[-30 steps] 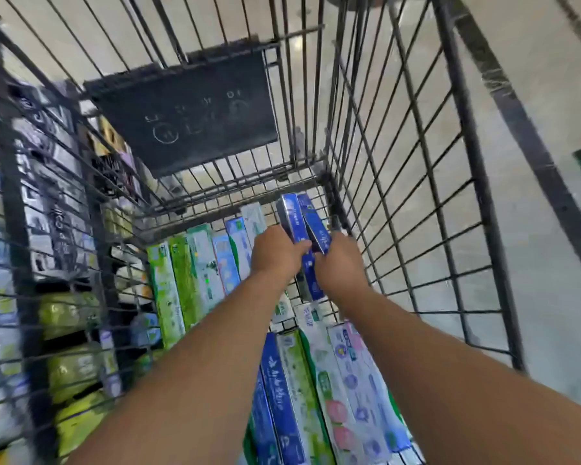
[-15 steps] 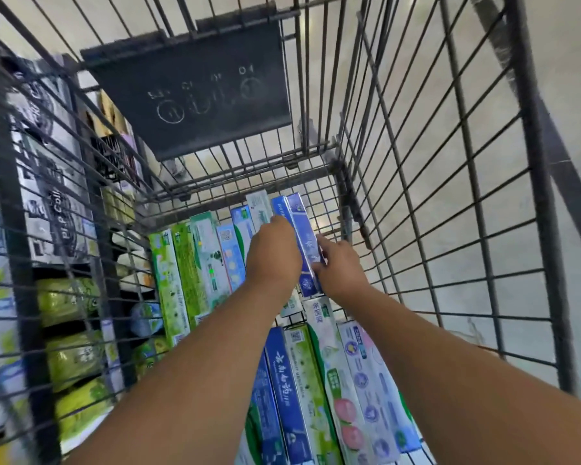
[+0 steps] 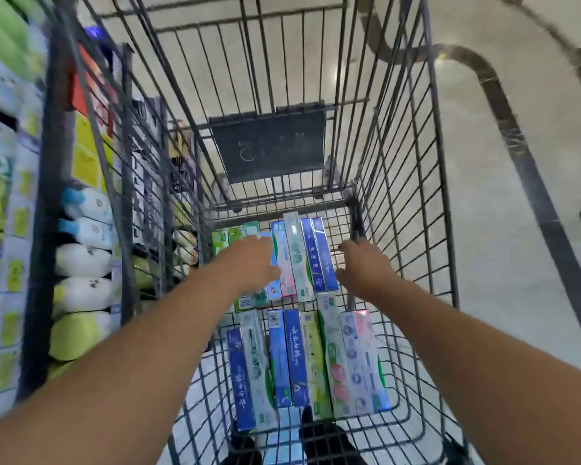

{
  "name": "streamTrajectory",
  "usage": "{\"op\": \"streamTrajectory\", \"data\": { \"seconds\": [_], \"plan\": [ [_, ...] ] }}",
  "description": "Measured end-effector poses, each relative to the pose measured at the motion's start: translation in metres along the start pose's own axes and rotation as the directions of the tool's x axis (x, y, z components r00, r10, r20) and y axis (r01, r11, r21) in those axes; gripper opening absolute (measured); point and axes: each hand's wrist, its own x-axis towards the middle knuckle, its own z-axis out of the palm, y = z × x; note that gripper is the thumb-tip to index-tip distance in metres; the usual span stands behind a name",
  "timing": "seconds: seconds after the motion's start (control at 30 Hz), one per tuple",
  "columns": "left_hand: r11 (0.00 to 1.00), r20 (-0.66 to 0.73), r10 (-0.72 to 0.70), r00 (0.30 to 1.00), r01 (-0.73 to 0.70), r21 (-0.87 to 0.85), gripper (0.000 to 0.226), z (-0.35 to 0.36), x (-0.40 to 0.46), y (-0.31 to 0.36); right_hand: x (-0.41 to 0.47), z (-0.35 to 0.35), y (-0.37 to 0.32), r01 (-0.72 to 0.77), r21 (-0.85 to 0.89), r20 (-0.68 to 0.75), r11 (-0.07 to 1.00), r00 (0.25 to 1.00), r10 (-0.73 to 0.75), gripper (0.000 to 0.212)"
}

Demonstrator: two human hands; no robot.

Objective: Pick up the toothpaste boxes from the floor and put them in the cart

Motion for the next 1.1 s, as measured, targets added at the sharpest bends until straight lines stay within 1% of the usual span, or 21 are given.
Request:
{"op": "streamTrajectory", "data": {
  "seconds": [0.1,0.2,0.27,0.33,0.43,0.53,0.67,0.73,0.77,0.8,0.87,0.93,1.03,1.1],
  "plan": [
    [0.991,-0.027,-0.003,1.000,0.006,0.136,0.058,-0.049,-0.068,0.004,-0.054,-0.064,-0.020,0.101,-0.146,-0.033,0.984,0.994,-0.107,0.045],
    [0.971,-0.082,-0.005,0.997,0.024,0.236,0.067,-0.089,-0.140,0.014,-0.110,-0.119,-0.039,0.201,-0.290,-0.054,0.936,0.973,-0.226,0.046],
    [0.975,-0.116,-0.020,0.993,0.045,0.219,0.074,-0.106,-0.187,0.023,-0.145,-0.145,-0.049,0.227,-0.351,-0.051,0.908,0.964,-0.261,0.046],
    [0.985,-0.151,-0.029,0.988,0.055,0.165,0.075,-0.114,-0.231,0.029,-0.176,-0.164,-0.058,0.225,-0.379,-0.069,0.898,0.960,-0.270,0.049],
    [0.993,-0.188,-0.044,0.981,0.063,0.097,0.080,-0.113,-0.285,0.028,-0.215,-0.183,-0.072,0.248,-0.380,-0.093,0.891,0.948,-0.304,0.054],
    [0.995,-0.251,-0.050,0.967,0.069,0.070,0.081,-0.101,-0.334,0.021,-0.249,-0.187,-0.086,0.288,-0.432,-0.095,0.854,0.928,-0.361,0.057],
    [0.998,-0.307,-0.047,0.950,0.056,0.021,0.076,-0.071,-0.403,0.008,-0.294,-0.174,-0.123,0.329,-0.509,-0.110,0.795,0.891,-0.440,0.047],
    [0.999,-0.305,-0.044,0.951,0.035,-0.033,0.058,-0.045,-0.446,-0.009,-0.325,-0.156,-0.156,0.380,-0.532,-0.079,0.756,0.867,-0.491,0.045],
    [0.998,-0.320,-0.052,0.946,0.035,-0.059,0.047,-0.030,-0.468,-0.020,-0.342,-0.145,-0.174,0.409,-0.546,-0.067,0.732,0.849,-0.524,0.047],
    [0.996,-0.343,-0.076,0.936,0.052,-0.077,0.041,-0.013,-0.493,-0.033,-0.360,-0.132,-0.194,0.440,-0.565,-0.055,0.698,0.824,-0.564,0.049],
    [0.987,-0.405,-0.149,0.902,0.114,-0.109,0.039,0.028,-0.544,-0.063,-0.401,-0.101,-0.234,0.509,-0.590,-0.023,0.627,0.766,-0.643,0.050],
    [0.962,-0.419,-0.265,0.869,0.207,-0.179,0.045,0.076,-0.599,-0.097,-0.447,-0.067,-0.278,0.578,-0.613,0.045,0.538,0.706,-0.707,0.050],
    [0.890,-0.422,-0.440,0.792,0.322,-0.323,0.048,0.150,-0.686,-0.145,-0.514,-0.013,-0.344,0.674,-0.622,0.147,0.399,0.600,-0.786,0.046],
    [0.829,-0.410,-0.549,0.728,0.414,-0.375,0.051,0.195,-0.749,-0.169,-0.556,0.027,-0.385,0.729,-0.610,0.185,0.310,0.511,-0.839,0.046]
  ]
}}
